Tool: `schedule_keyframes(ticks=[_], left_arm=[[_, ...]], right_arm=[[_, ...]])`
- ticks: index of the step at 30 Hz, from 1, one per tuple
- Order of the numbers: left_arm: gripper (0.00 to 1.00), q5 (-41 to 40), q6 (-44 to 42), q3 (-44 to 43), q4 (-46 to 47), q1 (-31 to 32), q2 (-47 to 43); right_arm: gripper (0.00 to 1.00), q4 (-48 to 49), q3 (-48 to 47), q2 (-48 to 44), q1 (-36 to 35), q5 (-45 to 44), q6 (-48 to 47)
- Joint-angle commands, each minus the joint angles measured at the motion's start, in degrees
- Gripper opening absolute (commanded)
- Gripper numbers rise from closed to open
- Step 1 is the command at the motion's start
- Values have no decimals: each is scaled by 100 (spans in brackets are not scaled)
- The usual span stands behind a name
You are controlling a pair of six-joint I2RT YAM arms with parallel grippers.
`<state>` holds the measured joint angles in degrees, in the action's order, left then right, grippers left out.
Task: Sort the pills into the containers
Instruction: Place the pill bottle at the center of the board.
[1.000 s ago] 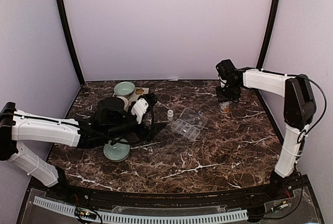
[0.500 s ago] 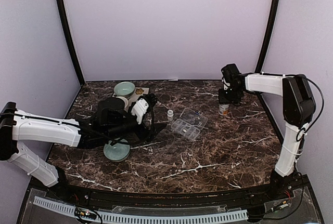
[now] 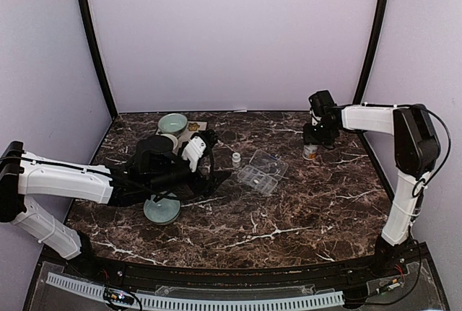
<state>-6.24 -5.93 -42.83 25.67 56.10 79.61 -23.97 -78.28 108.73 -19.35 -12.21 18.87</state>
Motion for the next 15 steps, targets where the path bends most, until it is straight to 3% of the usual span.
schedule_keyframes(ticks=[1, 15], left_arm=[[89, 60, 84, 91, 183, -29, -33], [92, 29, 160, 82, 190, -70, -51]], right_arm=[[55, 65, 197, -276, 21, 6, 66], [60, 194, 507, -823, 18, -130, 51]])
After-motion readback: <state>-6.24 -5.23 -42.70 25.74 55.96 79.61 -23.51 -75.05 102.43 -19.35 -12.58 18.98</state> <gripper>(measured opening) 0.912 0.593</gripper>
